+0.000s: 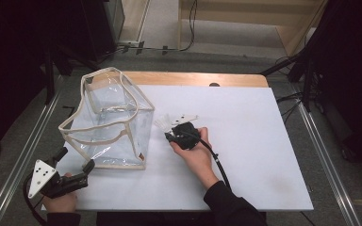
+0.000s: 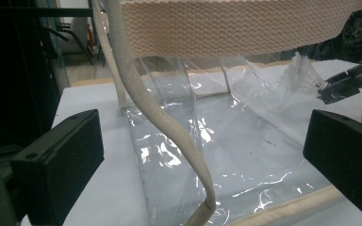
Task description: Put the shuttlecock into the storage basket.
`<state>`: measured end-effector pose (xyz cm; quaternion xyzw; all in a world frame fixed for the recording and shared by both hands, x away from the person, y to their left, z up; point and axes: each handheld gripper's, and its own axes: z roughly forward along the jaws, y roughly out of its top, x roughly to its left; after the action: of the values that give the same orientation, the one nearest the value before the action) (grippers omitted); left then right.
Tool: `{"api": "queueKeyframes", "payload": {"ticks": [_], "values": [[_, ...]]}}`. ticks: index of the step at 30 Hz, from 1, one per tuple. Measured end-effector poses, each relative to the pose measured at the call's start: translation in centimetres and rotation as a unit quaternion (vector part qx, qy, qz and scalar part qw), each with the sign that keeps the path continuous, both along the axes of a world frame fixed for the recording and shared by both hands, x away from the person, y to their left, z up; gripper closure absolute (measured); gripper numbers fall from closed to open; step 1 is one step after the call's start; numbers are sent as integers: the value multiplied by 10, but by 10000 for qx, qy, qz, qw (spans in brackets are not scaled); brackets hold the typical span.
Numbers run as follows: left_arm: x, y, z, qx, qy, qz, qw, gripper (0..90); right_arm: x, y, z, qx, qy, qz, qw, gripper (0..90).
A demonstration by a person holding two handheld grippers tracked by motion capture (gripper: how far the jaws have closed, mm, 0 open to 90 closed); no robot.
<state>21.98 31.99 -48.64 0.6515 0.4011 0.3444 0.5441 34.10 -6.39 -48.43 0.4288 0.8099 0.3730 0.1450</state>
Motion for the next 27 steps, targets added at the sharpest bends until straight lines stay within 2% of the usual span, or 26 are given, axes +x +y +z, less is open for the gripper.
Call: {"api": "queueKeyframes", "payload": {"ticks": [27], "values": [[0, 0, 0, 3, 1, 6, 10000, 0, -2, -6, 16, 136, -205, 17, 9997, 631]]}}
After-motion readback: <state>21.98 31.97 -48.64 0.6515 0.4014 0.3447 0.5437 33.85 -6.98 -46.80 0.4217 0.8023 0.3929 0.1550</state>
